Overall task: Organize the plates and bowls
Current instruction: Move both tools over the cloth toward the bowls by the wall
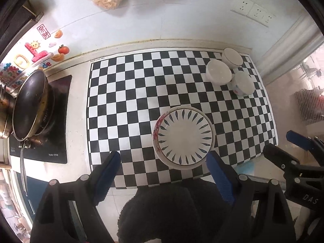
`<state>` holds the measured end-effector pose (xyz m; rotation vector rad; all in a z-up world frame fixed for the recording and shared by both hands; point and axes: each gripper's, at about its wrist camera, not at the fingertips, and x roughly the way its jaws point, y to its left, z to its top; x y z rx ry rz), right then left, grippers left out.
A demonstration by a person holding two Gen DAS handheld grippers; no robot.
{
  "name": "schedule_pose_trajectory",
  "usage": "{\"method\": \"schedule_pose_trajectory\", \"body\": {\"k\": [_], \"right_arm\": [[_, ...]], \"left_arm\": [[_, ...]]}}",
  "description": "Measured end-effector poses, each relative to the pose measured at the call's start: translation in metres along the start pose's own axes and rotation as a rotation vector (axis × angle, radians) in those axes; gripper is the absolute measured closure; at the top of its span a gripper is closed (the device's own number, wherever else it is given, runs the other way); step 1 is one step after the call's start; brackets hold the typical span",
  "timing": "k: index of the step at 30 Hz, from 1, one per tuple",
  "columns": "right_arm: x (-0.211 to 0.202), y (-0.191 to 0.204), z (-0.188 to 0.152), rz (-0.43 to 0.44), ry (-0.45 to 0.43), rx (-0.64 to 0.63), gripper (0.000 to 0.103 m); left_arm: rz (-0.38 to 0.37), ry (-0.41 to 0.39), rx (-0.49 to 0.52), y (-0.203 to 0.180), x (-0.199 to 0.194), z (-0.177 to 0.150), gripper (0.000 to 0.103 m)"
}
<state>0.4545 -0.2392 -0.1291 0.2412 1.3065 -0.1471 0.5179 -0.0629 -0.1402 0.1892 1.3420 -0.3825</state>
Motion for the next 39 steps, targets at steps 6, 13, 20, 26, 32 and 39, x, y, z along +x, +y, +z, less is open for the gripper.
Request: {"method": "schedule_pose_trajectory", "body": {"k": [6,13,20,26,32,39], "right_arm": [[0.001,-0.003,0.004,0.015,-0.042,0.053,0.017],[0.012,-0.032,0.022,-0.016,-0.151,0.182,0.017],[0.047,-0.101,0.048,0.019,-0.166,0.304,0.017],[0.102,-0.188,0.08,0.093,-0.117,0.377,0.017],[0.19,-0.243,0.159,0.247,0.018,0.253,0.017],[0.278,-0.246,0.236,0.234,0.19,0.033,0.029]], "left_arm": [[-0.039,-0.049,-0.002,0.004,0.004,0.008,0.016],[-0.072,-0.167,0.001,0.004,0.016,0.041,0.016],[-0.085,-0.223,0.016,-0.02,0.046,0.083,0.016],[-0.053,-0.191,0.031,-0.072,0.102,0.126,0.017],[-0.07,-0.049,-0.073,-0.107,0.176,0.163,0.033],[-0.093,0.066,-0.225,-0.127,0.248,0.198,0.038]]}}
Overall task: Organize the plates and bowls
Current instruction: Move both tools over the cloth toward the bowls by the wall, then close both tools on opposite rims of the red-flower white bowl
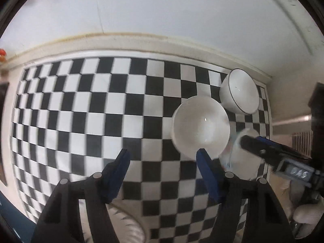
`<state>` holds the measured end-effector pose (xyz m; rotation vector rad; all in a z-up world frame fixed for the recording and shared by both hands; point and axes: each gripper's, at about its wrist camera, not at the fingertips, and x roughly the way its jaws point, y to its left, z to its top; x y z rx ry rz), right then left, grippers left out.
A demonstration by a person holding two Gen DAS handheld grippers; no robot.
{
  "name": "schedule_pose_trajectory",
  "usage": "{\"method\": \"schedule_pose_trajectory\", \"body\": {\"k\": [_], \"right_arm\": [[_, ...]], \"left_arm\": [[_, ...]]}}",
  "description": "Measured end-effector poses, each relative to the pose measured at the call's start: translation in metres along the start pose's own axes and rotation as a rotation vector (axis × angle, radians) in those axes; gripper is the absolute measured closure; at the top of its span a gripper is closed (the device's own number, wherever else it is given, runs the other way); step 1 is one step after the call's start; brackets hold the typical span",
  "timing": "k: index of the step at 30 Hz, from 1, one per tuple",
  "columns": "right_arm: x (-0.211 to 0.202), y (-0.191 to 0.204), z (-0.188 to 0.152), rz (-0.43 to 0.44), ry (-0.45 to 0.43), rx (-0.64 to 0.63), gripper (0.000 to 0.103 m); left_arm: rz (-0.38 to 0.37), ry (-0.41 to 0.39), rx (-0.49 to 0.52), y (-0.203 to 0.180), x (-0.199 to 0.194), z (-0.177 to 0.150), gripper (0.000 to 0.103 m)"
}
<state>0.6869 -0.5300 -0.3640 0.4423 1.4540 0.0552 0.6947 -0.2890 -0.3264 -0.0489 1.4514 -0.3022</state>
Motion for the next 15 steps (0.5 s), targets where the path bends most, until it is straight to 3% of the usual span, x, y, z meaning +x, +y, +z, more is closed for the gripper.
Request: {"method": "schedule_pose_trajectory", "body": {"k": [3,5,15], "right_arm": [[0.024,-0.006,0.02,0.002,0.058,-0.036,0.04],[0.034,-0.006,0.029,-0.003,0.084,-0.053,0.041],[0.043,-0.009,0.03,-0.004,0.143,-0.086,0.049]], "left_arm": [[0.01,0.038,-0.019,-0.006,0.025,0.009,0.054],[0.014,0.064,-0.024,-0.009,0.038,0.012,0.065],[0.037,0.145,-0.041,-0.009,0.082,0.013,0.066]]}}
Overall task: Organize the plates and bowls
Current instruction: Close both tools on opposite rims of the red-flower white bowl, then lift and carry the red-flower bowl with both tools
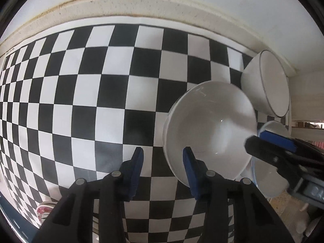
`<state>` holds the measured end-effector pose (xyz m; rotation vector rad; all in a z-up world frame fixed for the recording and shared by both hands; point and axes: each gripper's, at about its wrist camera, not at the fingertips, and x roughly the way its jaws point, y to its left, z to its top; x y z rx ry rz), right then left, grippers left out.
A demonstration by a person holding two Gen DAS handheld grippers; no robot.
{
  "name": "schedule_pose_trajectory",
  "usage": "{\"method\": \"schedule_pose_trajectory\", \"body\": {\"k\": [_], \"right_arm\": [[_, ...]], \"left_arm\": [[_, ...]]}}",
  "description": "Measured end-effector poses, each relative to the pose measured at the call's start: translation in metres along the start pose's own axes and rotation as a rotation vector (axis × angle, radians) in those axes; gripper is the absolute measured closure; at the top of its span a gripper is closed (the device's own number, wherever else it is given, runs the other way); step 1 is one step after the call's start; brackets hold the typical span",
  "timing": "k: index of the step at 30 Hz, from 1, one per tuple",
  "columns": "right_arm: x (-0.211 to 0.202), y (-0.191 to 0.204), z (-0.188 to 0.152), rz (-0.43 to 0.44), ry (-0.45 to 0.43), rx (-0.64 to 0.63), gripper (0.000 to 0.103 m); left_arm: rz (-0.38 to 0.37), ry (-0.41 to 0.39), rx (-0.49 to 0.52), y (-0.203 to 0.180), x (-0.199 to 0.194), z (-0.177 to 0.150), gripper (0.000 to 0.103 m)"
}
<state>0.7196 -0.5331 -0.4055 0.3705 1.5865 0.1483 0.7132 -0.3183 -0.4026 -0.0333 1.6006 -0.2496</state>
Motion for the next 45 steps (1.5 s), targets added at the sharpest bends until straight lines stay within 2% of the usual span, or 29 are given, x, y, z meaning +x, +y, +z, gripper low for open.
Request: {"method": "schedule_pose_trajectory", "body": {"k": [3,7,10,13,16,22,23,26,28,29,31,36,40,45], "right_arm": [[-0.01,0.007,-0.012,-0.035,0.005,-0.026,0.049],[-0.033,0.017,-0.017,-0.062,-0.039,-0.076,0.049],[-0.036,0.02,-0.006,-0.039,-0.04,-0.091,0.049],[-0.022,0.018,0.011,-0.033,-0.004,-0.087,0.05],[-0.001,0.017,0.023,-0.003,0.054,-0.079,0.07],[0.03,0.012,0.035,0.007,0.11,-0.053,0.072],[0.036,0.012,0.035,0.006,0.121,-0.047,0.074],[0.05,0.009,0.037,-0.008,0.124,-0.038,0.094],[0.053,0.009,0.035,0.03,0.125,-0.019,0.094],[0.054,0.011,0.034,0.03,0.123,-0.022,0.094],[0.053,0.017,0.029,0.028,0.109,-0.03,0.095],[0.036,0.026,0.014,0.061,0.08,-0.027,0.095],[0.002,0.034,-0.012,0.071,0.036,-0.027,0.095],[-0.034,0.035,-0.065,0.074,-0.025,-0.006,0.095]], "left_arm": [[-0.015,0.01,-0.018,0.003,0.005,0.0,0.066],[-0.044,0.019,-0.042,0.006,0.009,0.002,0.066],[-0.061,0.021,-0.051,0.007,0.011,0.002,0.066],[-0.079,0.022,-0.061,0.007,0.014,0.001,0.066],[-0.095,0.022,-0.077,0.011,0.017,0.004,0.066],[-0.129,0.011,-0.104,0.019,0.03,0.008,0.066],[-0.131,0.012,-0.108,0.02,0.031,0.009,0.066],[-0.162,0.019,-0.108,0.019,0.035,0.014,0.072],[-0.166,0.007,-0.098,0.016,0.032,0.015,0.073],[-0.147,0.068,-0.099,0.015,0.029,0.015,0.073],[-0.124,0.053,-0.084,0.014,0.023,0.016,0.073],[-0.126,0.044,-0.081,0.016,0.001,0.017,0.073],[-0.113,0.014,-0.026,0.009,-0.033,-0.003,0.073],[-0.139,0.008,0.063,0.001,-0.064,-0.041,0.073]]}}
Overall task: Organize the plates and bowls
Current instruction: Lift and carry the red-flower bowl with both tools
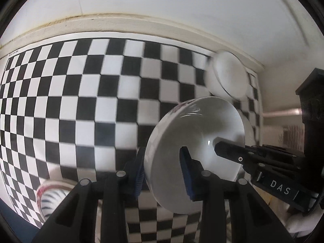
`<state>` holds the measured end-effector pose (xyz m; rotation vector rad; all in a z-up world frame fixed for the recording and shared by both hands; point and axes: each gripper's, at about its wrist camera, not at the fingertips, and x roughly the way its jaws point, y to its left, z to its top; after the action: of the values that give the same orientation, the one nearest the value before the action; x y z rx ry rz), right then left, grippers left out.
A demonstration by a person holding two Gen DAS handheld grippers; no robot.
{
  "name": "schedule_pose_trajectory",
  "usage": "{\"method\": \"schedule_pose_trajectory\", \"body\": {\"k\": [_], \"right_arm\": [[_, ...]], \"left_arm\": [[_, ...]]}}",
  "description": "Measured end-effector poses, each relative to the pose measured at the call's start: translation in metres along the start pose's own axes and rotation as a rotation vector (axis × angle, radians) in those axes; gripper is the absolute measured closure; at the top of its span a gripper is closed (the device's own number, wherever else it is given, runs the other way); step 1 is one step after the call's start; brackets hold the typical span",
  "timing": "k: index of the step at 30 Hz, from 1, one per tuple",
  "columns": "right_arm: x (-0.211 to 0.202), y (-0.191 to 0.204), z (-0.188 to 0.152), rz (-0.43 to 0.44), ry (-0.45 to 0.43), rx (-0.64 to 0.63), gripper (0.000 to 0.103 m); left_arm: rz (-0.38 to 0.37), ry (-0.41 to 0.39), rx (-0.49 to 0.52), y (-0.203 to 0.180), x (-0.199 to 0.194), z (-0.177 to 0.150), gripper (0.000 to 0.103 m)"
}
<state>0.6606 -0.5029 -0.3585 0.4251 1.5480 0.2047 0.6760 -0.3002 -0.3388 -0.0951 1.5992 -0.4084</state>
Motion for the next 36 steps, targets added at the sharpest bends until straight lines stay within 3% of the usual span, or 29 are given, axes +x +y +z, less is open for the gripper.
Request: {"method": "schedule_pose_trajectory", "body": {"k": [6,7,16,21,27,36], "right_arm": [[-0.011,-0.001,-0.071,-0.024,-0.022,0.022,0.095],[-0.02,-0.017,-0.083,-0.029,-0.019,0.025,0.095],[0.022,-0.056,-0.152,-0.035,0.051,0.118,0.094],[0.049,-0.062,-0.173,-0.03,0.088,0.145,0.095],[0.066,-0.062,-0.188,-0.04,0.107,0.147,0.094],[0.073,-0.053,-0.179,-0.044,0.121,0.147,0.094]], "left_arm": [[-0.009,0.047,0.087,-0.026,0.004,-0.046,0.073],[-0.011,0.058,0.097,-0.03,0.008,-0.054,0.073],[0.033,0.195,0.186,-0.048,0.065,-0.097,0.073],[0.061,0.262,0.202,-0.046,0.09,-0.11,0.073],[0.088,0.288,0.213,-0.045,0.106,-0.121,0.073],[0.097,0.303,0.208,-0.052,0.116,-0.123,0.073]]}}
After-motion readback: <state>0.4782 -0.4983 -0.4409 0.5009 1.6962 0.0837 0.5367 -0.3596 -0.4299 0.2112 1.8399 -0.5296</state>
